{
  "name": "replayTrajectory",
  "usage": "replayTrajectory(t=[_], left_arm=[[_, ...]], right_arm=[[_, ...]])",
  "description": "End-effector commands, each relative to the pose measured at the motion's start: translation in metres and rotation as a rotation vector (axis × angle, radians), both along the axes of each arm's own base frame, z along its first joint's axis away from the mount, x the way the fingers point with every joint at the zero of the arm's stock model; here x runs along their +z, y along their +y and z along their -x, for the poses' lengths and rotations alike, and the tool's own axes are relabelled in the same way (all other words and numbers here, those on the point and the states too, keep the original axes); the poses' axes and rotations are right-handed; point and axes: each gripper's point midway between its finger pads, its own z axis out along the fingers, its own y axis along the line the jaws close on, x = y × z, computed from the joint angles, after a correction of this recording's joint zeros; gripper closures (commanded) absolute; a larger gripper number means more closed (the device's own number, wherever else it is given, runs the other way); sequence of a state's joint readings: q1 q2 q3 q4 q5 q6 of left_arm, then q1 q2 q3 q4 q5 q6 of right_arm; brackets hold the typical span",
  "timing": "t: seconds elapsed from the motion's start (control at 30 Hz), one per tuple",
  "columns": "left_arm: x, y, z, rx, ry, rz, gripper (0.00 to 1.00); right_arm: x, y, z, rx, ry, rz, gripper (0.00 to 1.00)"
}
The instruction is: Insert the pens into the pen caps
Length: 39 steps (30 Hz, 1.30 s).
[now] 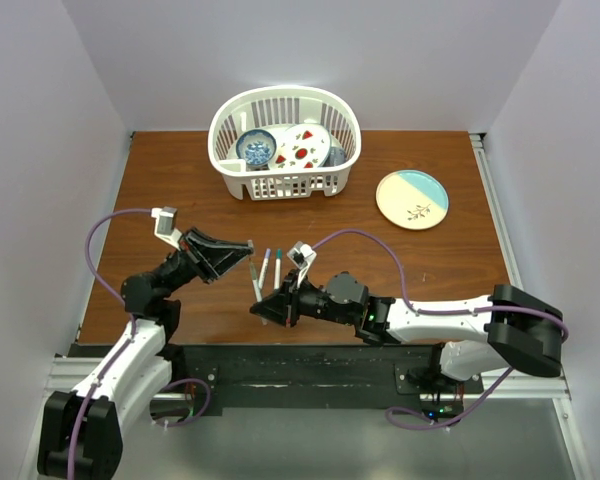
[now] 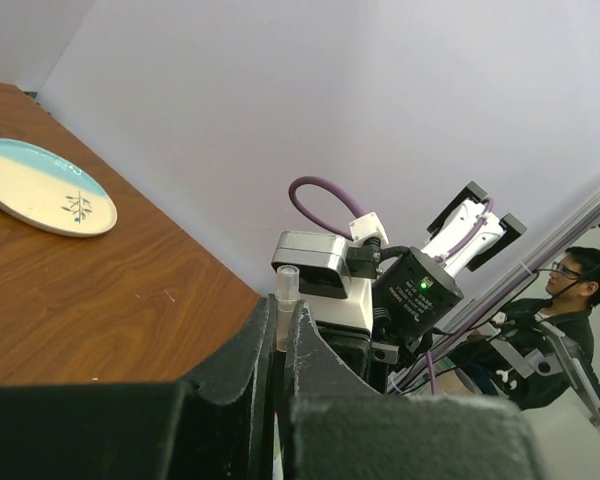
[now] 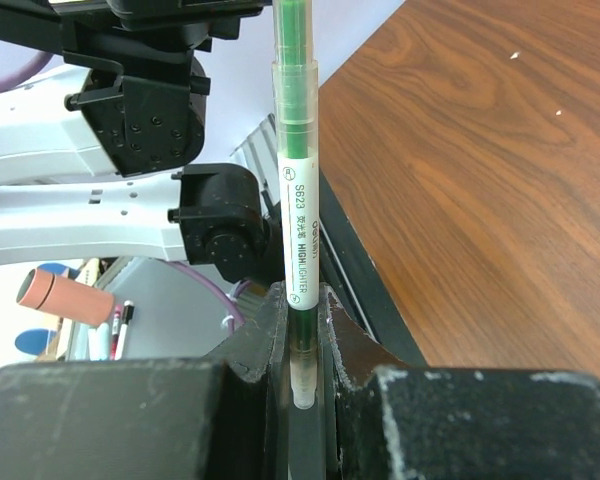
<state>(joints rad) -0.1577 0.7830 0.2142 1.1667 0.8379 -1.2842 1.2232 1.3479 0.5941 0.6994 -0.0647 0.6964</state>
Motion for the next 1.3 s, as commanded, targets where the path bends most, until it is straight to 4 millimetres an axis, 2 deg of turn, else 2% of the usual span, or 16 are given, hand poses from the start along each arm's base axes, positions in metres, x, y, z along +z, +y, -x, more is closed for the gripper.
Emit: replayTrajectory(t=[0.0,0.7,1.27], left_arm=[[0.011,0.000,0.003,0.000,-0.052,0.015,1.00],[0.007,0.002,-0.002,0.033,-0.037,0.000,1.00],[-0.007,0.001,0.012,0.000,-0.009,0.008,1.00]], right_arm=[[0.037,0.001,-0.006,-0.033,-0.048,-0.098,1.00],[0.039,-0.008,-0.009,-0.060,-0.062,-0.095,1.00],[0.088,-0.003,-0.035,-0.171,-0.176,-0.096,1.00]])
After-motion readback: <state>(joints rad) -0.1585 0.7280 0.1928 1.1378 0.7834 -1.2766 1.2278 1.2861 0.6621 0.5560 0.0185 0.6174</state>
